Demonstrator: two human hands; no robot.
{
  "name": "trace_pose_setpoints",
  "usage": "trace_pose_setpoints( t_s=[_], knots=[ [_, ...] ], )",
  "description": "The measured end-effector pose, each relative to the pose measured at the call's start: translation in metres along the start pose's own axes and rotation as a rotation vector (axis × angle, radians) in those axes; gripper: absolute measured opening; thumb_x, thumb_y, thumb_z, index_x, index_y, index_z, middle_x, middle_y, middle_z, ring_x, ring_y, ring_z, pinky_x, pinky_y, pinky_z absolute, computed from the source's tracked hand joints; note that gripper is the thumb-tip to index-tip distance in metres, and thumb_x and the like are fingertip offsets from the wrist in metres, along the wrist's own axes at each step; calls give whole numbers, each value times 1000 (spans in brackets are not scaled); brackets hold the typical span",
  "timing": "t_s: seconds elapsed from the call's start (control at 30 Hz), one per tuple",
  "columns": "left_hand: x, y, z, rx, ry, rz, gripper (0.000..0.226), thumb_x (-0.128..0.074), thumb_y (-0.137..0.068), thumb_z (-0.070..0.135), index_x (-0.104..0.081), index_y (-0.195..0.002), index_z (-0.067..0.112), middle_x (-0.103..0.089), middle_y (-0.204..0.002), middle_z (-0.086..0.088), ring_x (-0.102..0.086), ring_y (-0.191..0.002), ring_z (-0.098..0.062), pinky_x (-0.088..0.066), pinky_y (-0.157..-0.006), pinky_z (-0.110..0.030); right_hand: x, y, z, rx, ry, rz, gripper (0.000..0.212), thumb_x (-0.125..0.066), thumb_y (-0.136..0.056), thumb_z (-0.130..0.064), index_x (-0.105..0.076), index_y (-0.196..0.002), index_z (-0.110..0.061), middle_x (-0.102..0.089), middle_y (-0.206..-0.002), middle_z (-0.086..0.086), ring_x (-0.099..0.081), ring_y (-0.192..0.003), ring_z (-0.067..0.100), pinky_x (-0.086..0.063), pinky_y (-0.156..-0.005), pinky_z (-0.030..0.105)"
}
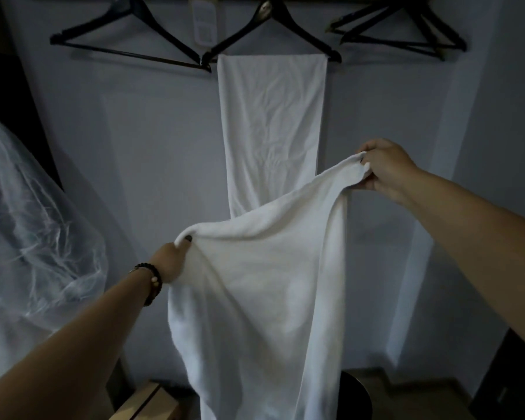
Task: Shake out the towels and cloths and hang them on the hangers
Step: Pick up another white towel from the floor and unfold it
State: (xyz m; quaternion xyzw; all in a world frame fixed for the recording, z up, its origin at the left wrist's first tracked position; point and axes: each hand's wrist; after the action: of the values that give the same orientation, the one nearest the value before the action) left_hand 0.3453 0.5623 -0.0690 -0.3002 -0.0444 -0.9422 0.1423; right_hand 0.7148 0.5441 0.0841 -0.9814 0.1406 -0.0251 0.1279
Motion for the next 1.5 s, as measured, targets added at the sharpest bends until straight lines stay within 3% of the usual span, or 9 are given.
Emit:
trace_pose_setpoints(
  t_s=[0.2, 0.37, 0.57, 0.77, 0.9, 1.03, 1.17, 1.37, 1.5],
  knots=[
    [-15, 29, 53, -124, 666, -73, 21, -63, -91, 28, -65, -102, 10, -69, -102, -14, -66, -93, -31, -56, -81, -44, -40, 34, -6, 37, -13, -313, 40, -34, -83, 15, -56, -83, -19, -54, -93, 12, -60, -71, 21, -57, -51, 33],
    [-26, 55, 83, -211, 842, -214, 20, -67, -88, 24, -53, -76, 16, -63, -81, -8, -61, -77, -24, -51, -74, -41, -72, 67, 2, 126, 95, -419, 42, -38, -81, 13, -63, -87, -20, -59, -99, 6, -63, -80, 18, -55, -54, 26],
    [-20, 69, 93, -522, 697, -301, 41, -67, -85, 15, -35, -61, 24, -43, -64, 2, -41, -59, -13, -34, -54, -25, -77, 79, 17, 190, 241, -539, 52, -54, -84, 10, -59, -121, -26, -63, -122, -7, -68, -90, 16, -58, -67, 32],
    [-19, 80, 101, -755, 480, -294, 43, -70, -83, 0, -37, -62, 18, -47, -71, -7, -50, -64, -13, -42, -63, -26, -81, 76, 38, 26, 355, -799, 63, -66, -84, 2, -48, -134, -31, -67, -114, -2, -67, -96, 10, -49, -64, 18],
    [-14, 73, 99, -786, 361, -202, 35, -81, -73, 3, -48, -76, 16, -61, -76, -3, -58, -67, -13, -49, -63, -25, -88, 65, 43, 67, 447, -637, 19, -68, -85, -5, -71, -100, -16, -66, -81, -2, -61, -66, 4, -47, -55, 17],
    [-7, 50, 74, -634, 147, -192, 42, -86, -68, 28, -58, -99, 27, -68, -74, -3, -58, -66, -11, -47, -63, -25, -88, 45, 47, 164, 479, -411, 16, -66, -84, -7, -74, -87, -21, -67, -75, -10, -61, -66, 1, -43, -53, 9],
    [-6, 28, 30, -576, 42, -129, 32, -78, -69, 51, -63, -70, 23, -56, -61, 12, -49, -56, -2, -39, -55, -19, -84, 26, 53, 235, 527, -265, 16, -66, -83, -6, -72, -86, -21, -65, -76, -11, -59, -69, 1, -40, -52, 3],
    [1, 20, 3, -328, 275, -308, 52, -88, -52, 50, -66, -75, 9, -58, -57, 9, -52, -50, -5, -40, -46, -15, -80, 6, 71, 303, 625, -151, 16, -65, -81, -5, -75, -88, -15, -66, -77, -5, -60, -74, 8, -39, -54, 0],
    [0, 10, -8, -199, 798, -384, 49, -93, -49, 41, -69, -75, 8, -69, -76, -8, -65, -67, -17, -56, -60, -25, -72, -2, 82, 280, 674, -133, 17, -66, -79, -5, -75, -90, -14, -67, -80, -5, -61, -80, 10, -39, -62, 5]
  ],
)
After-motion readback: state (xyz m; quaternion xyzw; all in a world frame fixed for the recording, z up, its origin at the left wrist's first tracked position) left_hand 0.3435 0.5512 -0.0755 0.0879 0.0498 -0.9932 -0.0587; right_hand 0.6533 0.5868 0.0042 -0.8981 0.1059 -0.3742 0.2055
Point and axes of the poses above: each hand's wrist, its own y-axis away from the middle knuckle, its own x-axis out of the back of the hand, z = x × y
